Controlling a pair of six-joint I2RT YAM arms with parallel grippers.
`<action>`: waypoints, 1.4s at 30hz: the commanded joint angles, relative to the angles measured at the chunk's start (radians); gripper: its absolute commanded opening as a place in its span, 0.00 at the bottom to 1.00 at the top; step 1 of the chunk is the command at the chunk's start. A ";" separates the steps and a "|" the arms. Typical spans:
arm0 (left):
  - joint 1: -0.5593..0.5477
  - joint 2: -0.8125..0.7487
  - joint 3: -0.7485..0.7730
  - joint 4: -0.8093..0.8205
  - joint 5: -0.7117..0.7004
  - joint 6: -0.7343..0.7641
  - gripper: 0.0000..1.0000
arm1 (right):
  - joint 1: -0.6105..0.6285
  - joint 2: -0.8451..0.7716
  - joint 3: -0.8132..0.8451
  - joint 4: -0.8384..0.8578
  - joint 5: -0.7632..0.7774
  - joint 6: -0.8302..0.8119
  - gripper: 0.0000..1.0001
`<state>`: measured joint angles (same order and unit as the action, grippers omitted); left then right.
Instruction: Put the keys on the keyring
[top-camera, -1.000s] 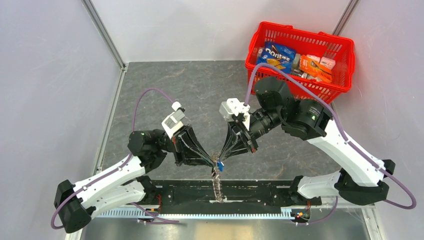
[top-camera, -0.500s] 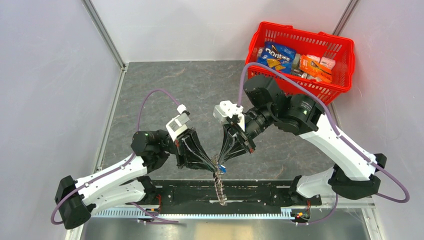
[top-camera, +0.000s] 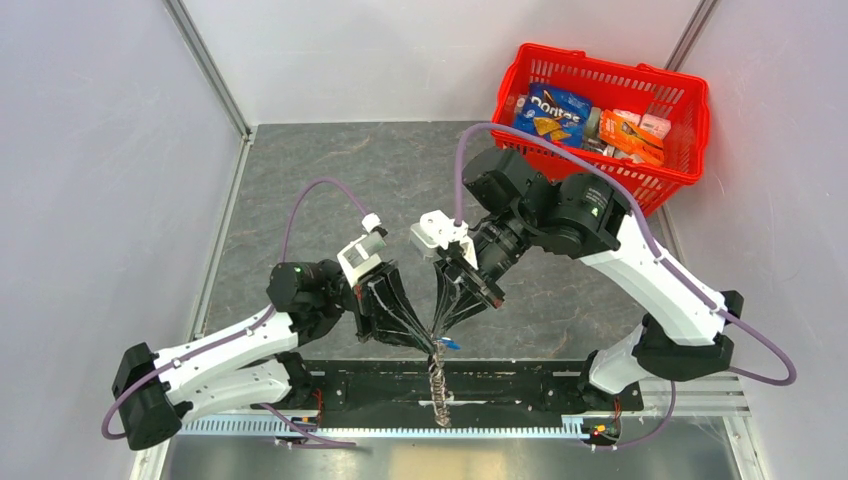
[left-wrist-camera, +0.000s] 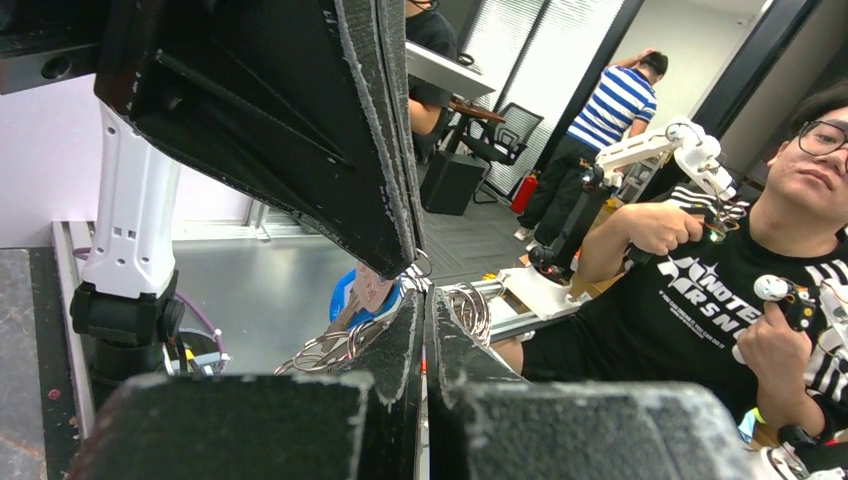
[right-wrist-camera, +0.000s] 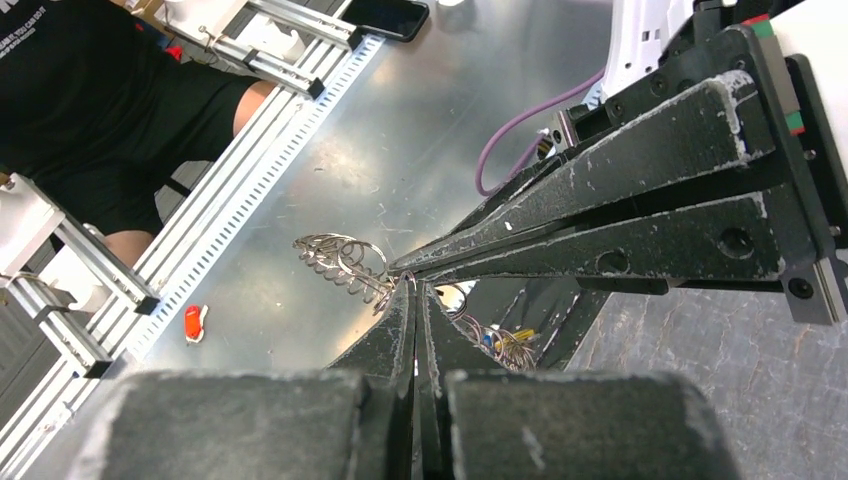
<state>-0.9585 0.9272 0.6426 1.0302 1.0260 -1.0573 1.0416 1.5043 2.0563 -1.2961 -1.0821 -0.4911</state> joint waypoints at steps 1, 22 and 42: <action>-0.027 0.013 0.038 0.079 0.042 0.006 0.02 | 0.021 0.029 0.094 -0.071 0.060 -0.075 0.00; -0.058 0.056 0.072 0.084 0.067 -0.004 0.02 | 0.107 0.023 0.067 -0.039 0.136 -0.042 0.00; -0.060 0.048 0.074 -0.028 0.071 0.064 0.31 | 0.125 -0.051 0.007 0.062 0.161 0.011 0.00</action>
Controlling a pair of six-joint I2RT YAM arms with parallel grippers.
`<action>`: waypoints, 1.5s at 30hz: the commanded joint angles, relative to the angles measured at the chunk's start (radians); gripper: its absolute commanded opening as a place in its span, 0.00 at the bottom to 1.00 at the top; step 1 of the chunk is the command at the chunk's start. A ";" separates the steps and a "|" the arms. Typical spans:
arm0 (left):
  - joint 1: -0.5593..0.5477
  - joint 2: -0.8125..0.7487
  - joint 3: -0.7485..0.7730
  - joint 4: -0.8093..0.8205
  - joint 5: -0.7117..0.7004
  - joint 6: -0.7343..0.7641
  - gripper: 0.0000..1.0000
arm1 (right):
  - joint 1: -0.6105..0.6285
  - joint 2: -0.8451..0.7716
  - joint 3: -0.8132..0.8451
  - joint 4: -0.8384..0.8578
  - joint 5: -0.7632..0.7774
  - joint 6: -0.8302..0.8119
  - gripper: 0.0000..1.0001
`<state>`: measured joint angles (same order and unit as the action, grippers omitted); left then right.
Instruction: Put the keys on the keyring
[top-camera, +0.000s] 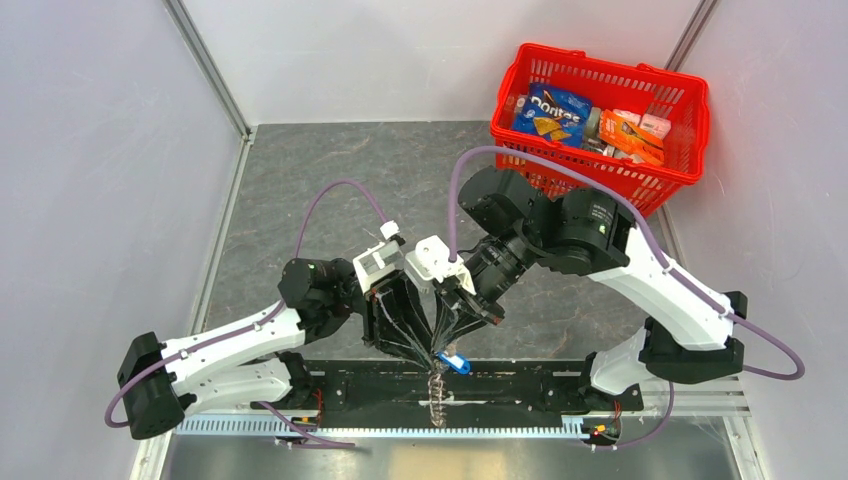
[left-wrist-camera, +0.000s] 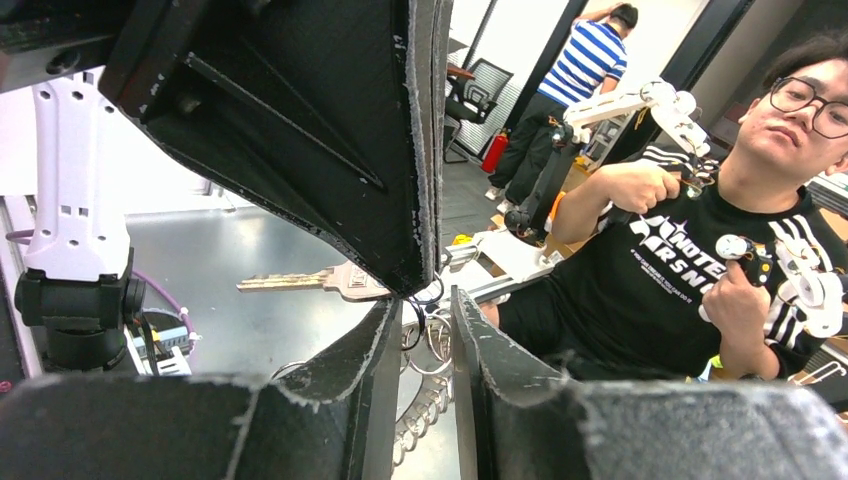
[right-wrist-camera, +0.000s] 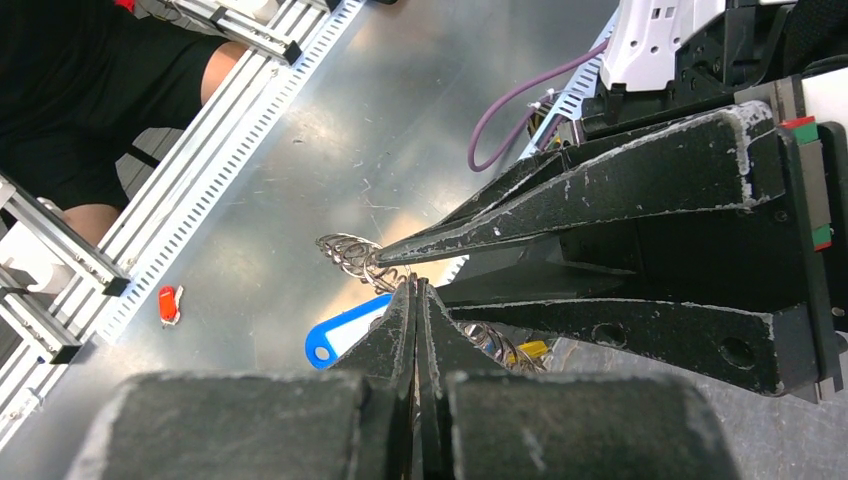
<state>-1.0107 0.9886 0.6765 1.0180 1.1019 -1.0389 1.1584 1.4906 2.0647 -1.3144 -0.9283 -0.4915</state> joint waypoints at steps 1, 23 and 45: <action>-0.008 -0.014 0.040 -0.019 -0.005 0.047 0.31 | 0.009 -0.039 -0.002 0.082 0.009 0.013 0.00; -0.008 -0.100 0.086 -0.387 -0.070 0.273 0.32 | 0.029 -0.147 -0.078 0.145 0.038 0.053 0.00; -0.008 -0.192 0.063 -0.407 -0.143 0.288 0.31 | 0.030 -0.320 -0.296 0.493 0.230 0.322 0.00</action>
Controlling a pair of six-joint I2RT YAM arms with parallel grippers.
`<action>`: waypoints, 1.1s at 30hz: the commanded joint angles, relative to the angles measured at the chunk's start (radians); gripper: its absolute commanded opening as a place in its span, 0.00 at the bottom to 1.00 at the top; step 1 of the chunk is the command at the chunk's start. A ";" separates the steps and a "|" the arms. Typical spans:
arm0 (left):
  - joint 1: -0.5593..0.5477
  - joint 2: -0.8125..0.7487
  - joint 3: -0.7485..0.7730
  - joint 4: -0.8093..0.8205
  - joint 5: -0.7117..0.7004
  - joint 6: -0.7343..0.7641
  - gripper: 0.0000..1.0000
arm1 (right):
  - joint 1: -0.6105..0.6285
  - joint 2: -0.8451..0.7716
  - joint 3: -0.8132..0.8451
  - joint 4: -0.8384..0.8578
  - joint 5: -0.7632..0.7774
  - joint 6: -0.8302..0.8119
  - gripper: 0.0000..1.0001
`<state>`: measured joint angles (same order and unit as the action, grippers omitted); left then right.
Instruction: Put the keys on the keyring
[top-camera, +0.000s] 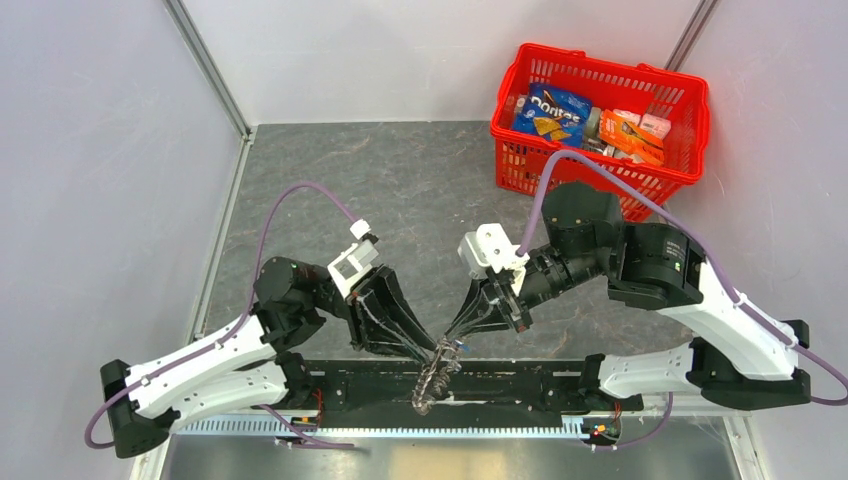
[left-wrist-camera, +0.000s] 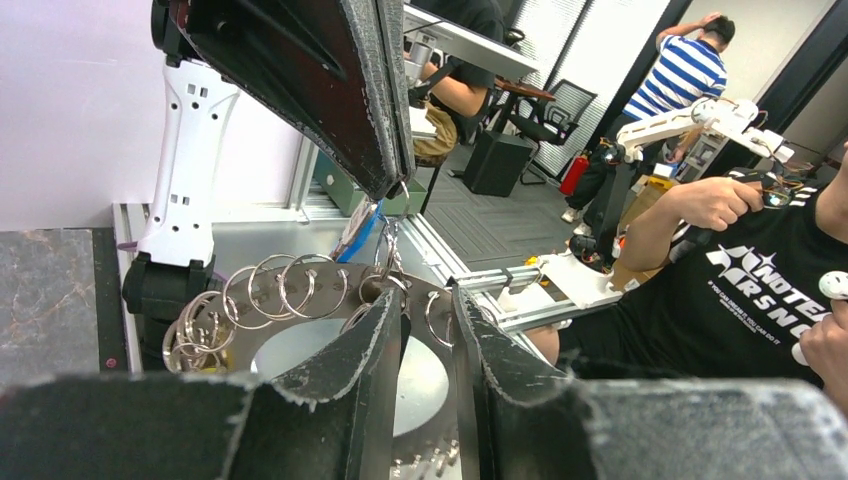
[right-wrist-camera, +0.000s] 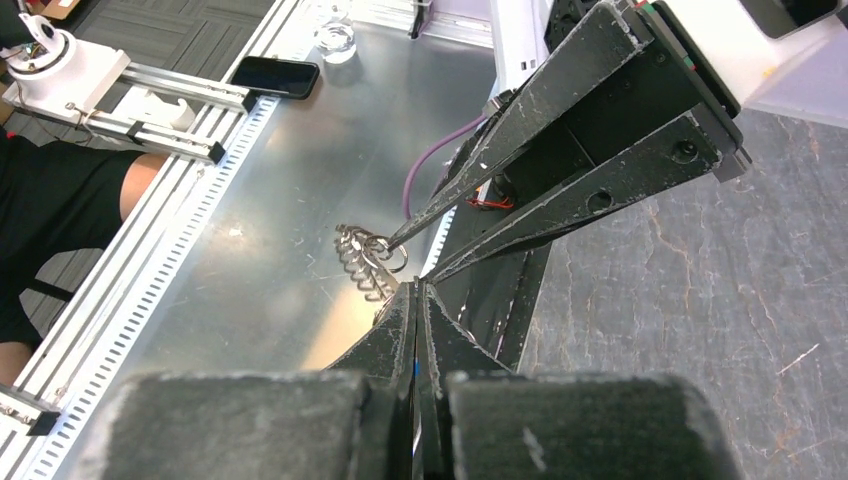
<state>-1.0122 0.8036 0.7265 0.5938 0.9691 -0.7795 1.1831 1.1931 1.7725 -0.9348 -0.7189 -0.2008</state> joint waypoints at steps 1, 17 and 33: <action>-0.006 -0.005 0.014 0.017 -0.010 0.029 0.31 | 0.005 -0.021 -0.003 0.117 0.021 0.033 0.00; -0.006 0.045 0.027 0.015 -0.007 0.046 0.29 | 0.004 -0.021 0.007 0.126 0.001 0.037 0.00; -0.006 -0.023 0.039 -0.127 -0.127 0.144 0.25 | 0.006 -0.025 -0.014 0.143 0.031 0.064 0.00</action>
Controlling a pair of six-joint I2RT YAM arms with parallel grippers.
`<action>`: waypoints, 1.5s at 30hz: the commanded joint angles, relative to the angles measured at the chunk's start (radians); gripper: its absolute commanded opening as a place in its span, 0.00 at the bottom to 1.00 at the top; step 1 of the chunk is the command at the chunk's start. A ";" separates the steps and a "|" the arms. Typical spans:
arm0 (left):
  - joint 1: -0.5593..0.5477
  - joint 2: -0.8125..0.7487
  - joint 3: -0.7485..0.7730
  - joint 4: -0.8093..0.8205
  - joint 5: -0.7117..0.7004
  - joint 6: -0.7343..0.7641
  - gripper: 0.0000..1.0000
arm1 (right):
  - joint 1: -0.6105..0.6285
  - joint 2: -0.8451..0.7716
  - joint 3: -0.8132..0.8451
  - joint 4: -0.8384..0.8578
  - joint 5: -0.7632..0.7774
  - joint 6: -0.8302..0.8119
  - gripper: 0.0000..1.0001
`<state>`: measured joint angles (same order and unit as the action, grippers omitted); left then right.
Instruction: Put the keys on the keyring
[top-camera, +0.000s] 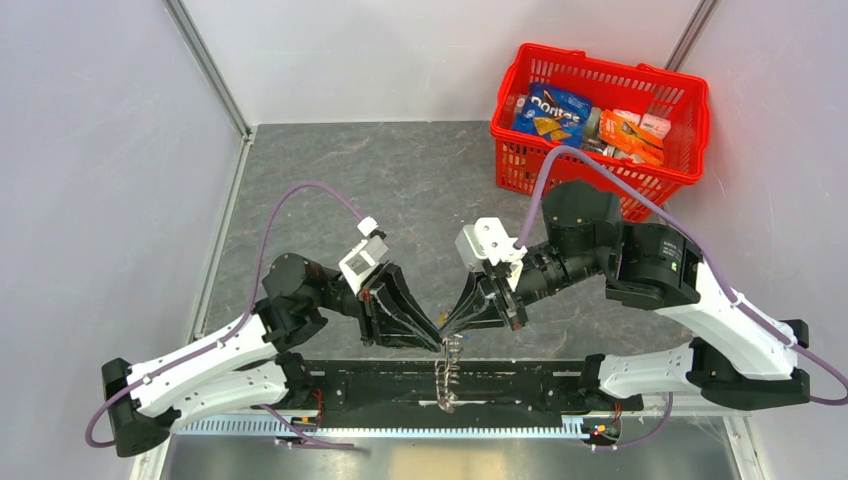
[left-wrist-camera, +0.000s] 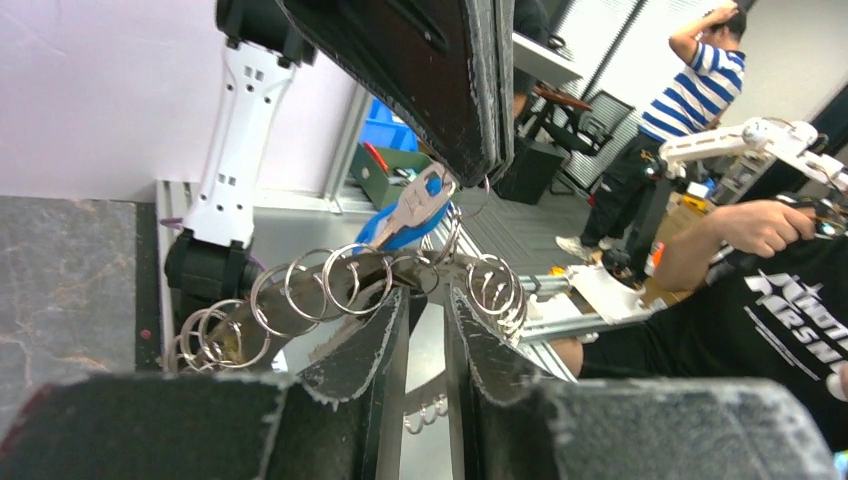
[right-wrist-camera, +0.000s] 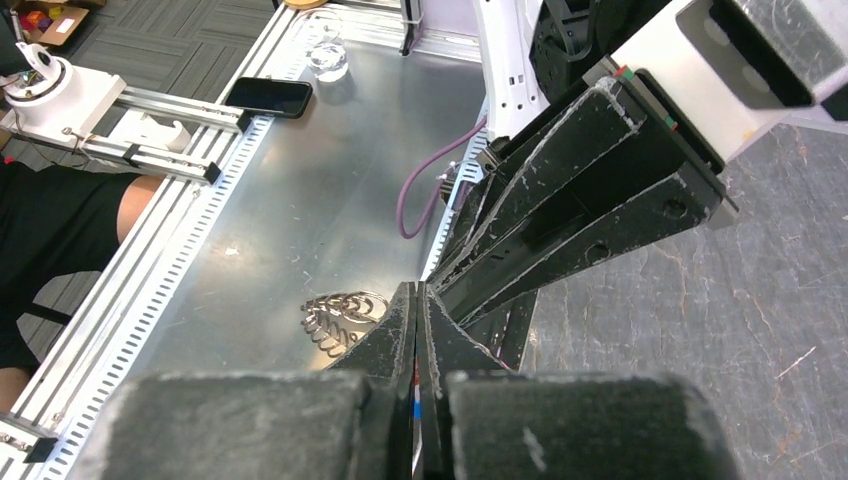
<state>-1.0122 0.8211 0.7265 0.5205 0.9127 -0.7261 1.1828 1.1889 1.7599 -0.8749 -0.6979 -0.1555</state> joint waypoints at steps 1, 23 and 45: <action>-0.006 -0.049 0.038 -0.057 -0.082 0.095 0.25 | 0.006 -0.021 -0.005 0.086 0.011 0.020 0.00; -0.005 -0.056 0.033 -0.012 -0.078 0.082 0.09 | 0.006 -0.029 -0.030 0.119 0.025 0.044 0.00; -0.006 -0.068 0.065 -0.015 -0.006 0.071 0.02 | 0.005 -0.003 -0.023 0.036 0.004 -0.007 0.00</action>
<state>-1.0122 0.7654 0.7361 0.4683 0.8700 -0.6697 1.1831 1.1767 1.7081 -0.8398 -0.6819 -0.1318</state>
